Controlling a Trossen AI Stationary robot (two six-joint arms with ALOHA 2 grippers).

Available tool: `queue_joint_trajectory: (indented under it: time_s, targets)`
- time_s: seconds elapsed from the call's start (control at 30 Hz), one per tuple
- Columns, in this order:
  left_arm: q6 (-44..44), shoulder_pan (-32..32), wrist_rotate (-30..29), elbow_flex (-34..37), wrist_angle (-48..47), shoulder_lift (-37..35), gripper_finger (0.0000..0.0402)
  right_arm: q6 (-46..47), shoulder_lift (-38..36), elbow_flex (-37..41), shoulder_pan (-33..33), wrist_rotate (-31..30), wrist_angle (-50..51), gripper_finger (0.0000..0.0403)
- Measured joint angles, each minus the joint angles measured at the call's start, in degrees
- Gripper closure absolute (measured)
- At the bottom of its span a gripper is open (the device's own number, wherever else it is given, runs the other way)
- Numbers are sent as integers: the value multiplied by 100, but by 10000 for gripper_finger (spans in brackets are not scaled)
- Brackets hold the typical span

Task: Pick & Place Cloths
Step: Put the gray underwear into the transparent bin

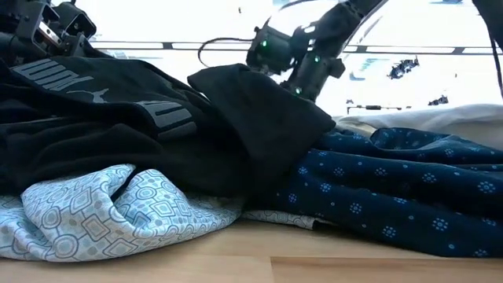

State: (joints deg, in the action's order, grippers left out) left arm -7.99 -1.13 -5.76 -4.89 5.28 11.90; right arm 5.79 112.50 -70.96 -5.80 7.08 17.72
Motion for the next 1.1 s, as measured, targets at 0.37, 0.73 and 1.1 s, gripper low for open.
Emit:
queue_joint_trajectory:
  time_s: [0.37, 0.73, 1.1]
  targets:
    - [-17, 0, -7, -2, -205, 0, 389, -250, 555, -35, 120, 208, -154, 210]
    - [-149, -1, -315, -2, -199, 0, 389, 176, 585, -6, -159, 609, -608, 385]
    - [-134, -1, -754, 0, 3, 0, 389, 151, -506, 13, -212, -203, -1356, 388]
